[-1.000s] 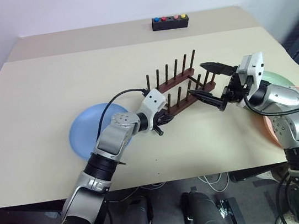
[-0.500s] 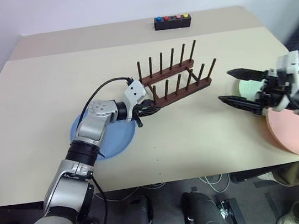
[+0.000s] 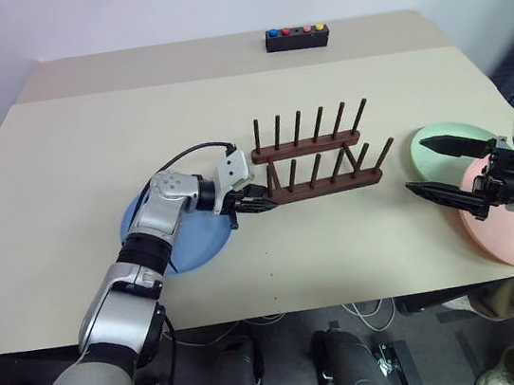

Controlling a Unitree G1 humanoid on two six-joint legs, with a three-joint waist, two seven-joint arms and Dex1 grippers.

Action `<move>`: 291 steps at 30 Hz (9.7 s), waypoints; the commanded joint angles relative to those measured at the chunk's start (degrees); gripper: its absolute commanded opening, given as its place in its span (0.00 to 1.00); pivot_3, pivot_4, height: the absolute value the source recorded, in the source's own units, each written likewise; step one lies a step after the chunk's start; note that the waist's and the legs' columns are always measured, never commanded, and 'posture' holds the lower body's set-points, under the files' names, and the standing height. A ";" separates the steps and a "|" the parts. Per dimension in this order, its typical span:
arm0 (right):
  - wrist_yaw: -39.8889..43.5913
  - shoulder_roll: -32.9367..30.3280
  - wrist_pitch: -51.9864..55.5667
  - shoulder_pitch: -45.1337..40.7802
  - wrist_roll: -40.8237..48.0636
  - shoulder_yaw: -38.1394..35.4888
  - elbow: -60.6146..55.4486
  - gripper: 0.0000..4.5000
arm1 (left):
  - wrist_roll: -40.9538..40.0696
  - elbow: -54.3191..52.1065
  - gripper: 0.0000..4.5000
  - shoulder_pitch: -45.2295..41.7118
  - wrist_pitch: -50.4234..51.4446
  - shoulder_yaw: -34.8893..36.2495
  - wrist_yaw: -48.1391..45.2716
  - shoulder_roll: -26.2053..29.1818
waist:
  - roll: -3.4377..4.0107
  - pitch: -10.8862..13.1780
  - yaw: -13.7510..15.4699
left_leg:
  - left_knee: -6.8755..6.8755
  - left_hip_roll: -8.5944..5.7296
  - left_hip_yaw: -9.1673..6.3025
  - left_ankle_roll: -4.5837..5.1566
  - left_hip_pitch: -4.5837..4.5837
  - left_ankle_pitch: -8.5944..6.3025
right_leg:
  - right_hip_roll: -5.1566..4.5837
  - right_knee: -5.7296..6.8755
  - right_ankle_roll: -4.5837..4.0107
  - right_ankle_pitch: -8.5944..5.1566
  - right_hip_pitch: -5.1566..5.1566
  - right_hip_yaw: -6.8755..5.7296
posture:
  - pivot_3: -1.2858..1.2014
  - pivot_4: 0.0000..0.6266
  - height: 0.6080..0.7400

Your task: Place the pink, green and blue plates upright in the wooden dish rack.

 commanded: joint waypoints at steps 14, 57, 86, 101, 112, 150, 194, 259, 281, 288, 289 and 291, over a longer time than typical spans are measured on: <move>-1.48 0.88 -1.47 -2.08 -0.09 1.19 -1.58 1.00 | 2.11 5.25 0.99 -3.52 -5.68 3.29 2.32 -2.92 | 0.00 0.00 -0.12 | 0.01 0.01 0.00 0.02 0.01 -0.01 | 0.01 0.01 0.03 -0.01 0.01 0.00 | 0.52 0.24 0.96; -5.14 1.49 -18.50 -8.72 -29.04 22.39 14.40 0.02 | 5.67 -27.38 0.00 9.79 17.89 -11.37 20.77 -5.14 | 0.05 -0.03 0.00 | 0.06 -0.03 -0.03 0.01 0.08 -0.01 | 0.02 -0.01 0.04 -0.03 0.12 0.03 | 0.52 0.24 0.96; -21.79 13.67 -46.51 -44.75 -52.08 37.04 63.02 0.02 | 13.36 18.53 0.00 -14.78 -6.03 -1.19 29.52 -5.91 | 0.05 -0.02 -0.78 | 0.06 -0.07 0.02 -0.03 0.09 0.03 | 0.06 0.08 0.09 0.00 0.08 0.01 | 0.52 0.24 0.96; -30.57 15.91 -51.34 -51.73 -57.34 38.82 74.60 0.02 | 15.29 25.37 0.00 -17.50 -10.37 1.22 30.97 -7.35 | 0.05 -0.02 -1.75 | 0.03 -0.08 0.03 -0.05 0.08 0.04 | 0.07 0.10 0.11 -0.02 0.07 0.01 | 0.52 0.24 0.96; -12.73 15.26 -37.15 -43.40 -30.93 23.23 49.39 0.02 | 3.50 9.25 0.00 -12.46 0.04 10.98 17.70 -2.27 | 0.05 -0.01 -1.79 | 0.02 -0.04 0.01 -0.06 0.08 0.05 | 0.08 0.10 0.12 -0.01 0.07 0.01 | 0.52 0.24 0.96; -16.95 0.99 3.10 -22.99 -16.54 11.93 13.96 1.00 | -28.61 -38.28 0.99 9.05 28.20 24.83 0.15 15.21 | 0.12 0.01 -0.32 | 0.03 -0.05 -0.02 -0.02 0.04 0.01 | 0.03 0.03 0.09 -0.01 0.05 0.04 | 0.52 0.24 0.96; -30.92 3.18 26.35 21.57 -13.30 -5.34 -17.52 0.61 | -24.19 -28.60 1.00 7.41 18.90 15.38 -13.48 10.83 | 0.13 -0.03 -0.16 | 0.04 0.00 -0.06 0.07 0.06 -0.05 | 0.04 -0.08 0.08 -0.04 0.15 0.04 | 0.52 0.24 0.96; 0.03 9.15 18.44 -65.28 -3.55 -0.57 75.88 0.01 | -34.70 -54.57 1.00 24.13 27.28 27.80 7.28 19.17 | 0.29 0.10 -1.72 | -0.08 -0.03 0.08 0.04 0.01 -0.04 | 0.05 -0.05 0.08 -0.01 0.00 0.06 | 0.52 0.24 0.96; -1.64 10.88 6.81 -66.89 -4.29 -5.21 70.67 0.99 | -34.08 -53.21 1.00 23.46 26.34 26.92 7.11 18.44 | 0.30 0.11 -1.73 | -0.08 -0.03 0.09 0.02 0.01 -0.02 | 0.05 -0.03 0.08 -0.01 -0.01 0.06 | 0.52 0.24 0.96; -8.33 7.86 -10.30 -58.06 -16.45 2.73 60.12 0.99 | -33.43 -51.83 1.00 22.83 25.78 26.06 6.36 18.28 | 0.29 0.10 -1.49 | -0.08 -0.04 0.09 0.01 0.01 -0.03 | 0.05 -0.04 0.09 -0.01 0.00 0.06 | 0.52 0.24 0.96; -8.86 6.43 -13.21 -55.31 -21.29 7.10 58.37 0.99 | -33.42 -51.68 1.00 22.79 25.68 26.02 6.23 18.31 | 0.29 0.10 -1.49 | -0.09 -0.04 0.08 0.01 0.01 -0.03 | 0.05 -0.07 0.09 -0.02 0.02 0.06 | 0.52 0.24 0.96; -8.44 2.31 -12.46 -50.75 -27.00 12.90 54.92 0.99 | -33.32 -51.16 1.00 22.56 25.44 25.83 5.99 18.21 | 0.29 0.10 -1.64 | -0.08 -0.06 0.10 0.01 0.02 -0.03 | 0.04 -0.05 0.11 -0.03 0.02 0.08 | 0.52 0.24 0.96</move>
